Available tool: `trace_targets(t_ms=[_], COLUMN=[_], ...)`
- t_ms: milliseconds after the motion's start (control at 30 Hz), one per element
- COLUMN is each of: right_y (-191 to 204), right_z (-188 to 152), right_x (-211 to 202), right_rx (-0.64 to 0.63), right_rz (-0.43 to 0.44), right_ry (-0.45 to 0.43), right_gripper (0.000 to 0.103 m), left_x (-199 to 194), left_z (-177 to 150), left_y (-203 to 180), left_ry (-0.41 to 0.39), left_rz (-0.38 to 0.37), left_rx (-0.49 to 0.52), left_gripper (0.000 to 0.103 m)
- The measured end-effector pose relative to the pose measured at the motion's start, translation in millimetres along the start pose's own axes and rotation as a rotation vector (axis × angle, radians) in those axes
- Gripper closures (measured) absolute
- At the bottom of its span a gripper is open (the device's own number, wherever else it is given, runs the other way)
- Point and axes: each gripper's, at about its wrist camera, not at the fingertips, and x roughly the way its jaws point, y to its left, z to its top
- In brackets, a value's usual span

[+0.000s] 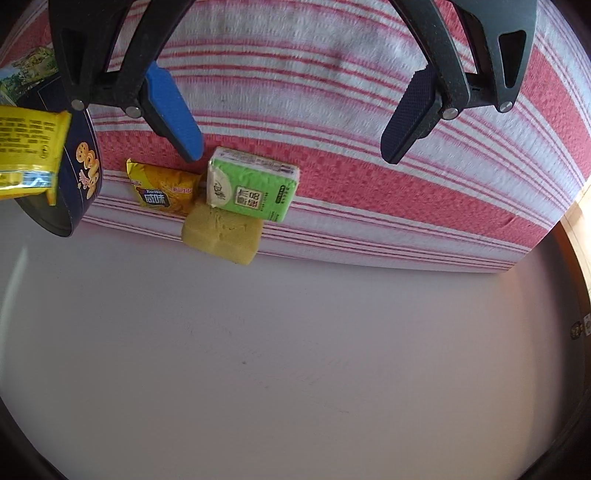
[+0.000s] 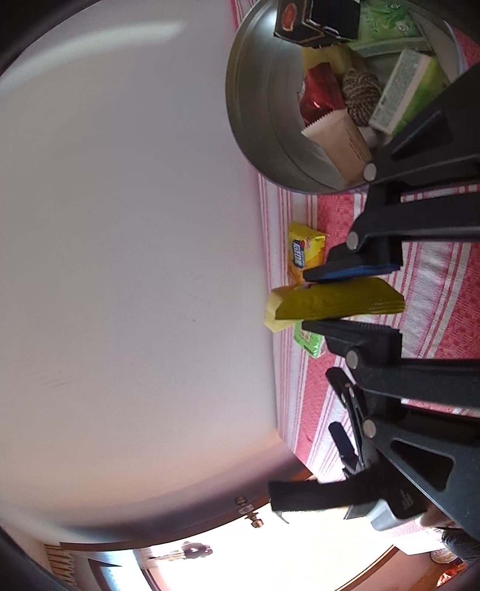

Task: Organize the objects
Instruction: 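Grasp the yellow biscuit pack with the right gripper while the left grasps the green tissue pack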

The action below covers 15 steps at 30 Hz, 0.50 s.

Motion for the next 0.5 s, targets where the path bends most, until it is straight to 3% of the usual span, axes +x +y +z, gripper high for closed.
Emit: trace_targets(t_ms=[67,200,333,367,433,500], right_y=[-2.4,-7.8,-10.1,-10.5,-9.7,-6.8], right_z=[3.2,10.2,10.9,11.7,11.7,10.3], right_x=[-10.1,-19.2,-20.4,-20.4,-21.5,-17.6], right_rx=[-0.007,-0.01,-0.013,-0.011,-0.01,-0.017], right_rz=[-0.022,-0.045,-0.06,-0.058,-0.057,-0.056], right_ry=[-0.036,-0.061,-0.056,-0.055,-0.056,-0.056], right_gripper=[0.084,0.084,0.084,0.084,0.084,0.084], left_x=[14.1,41.5,66.9,72.4,77.4,74.3], left_z=[9.2,21.2,25.5,25.1,25.2,26.3], left_y=[-11.0,-30.8,-36.2,-36.6,-34.0,-28.8], left_ry=[0.02,0.054,0.146,0.175,0.206,0.202], left_rz=[-0.018,0.043,0.063,0.07,0.041,0.039], left_rx=[0.023,0.096,0.115,0.117,0.098,0.071], left_gripper=[0.004,0.005,0.006,0.009,0.031,0.033])
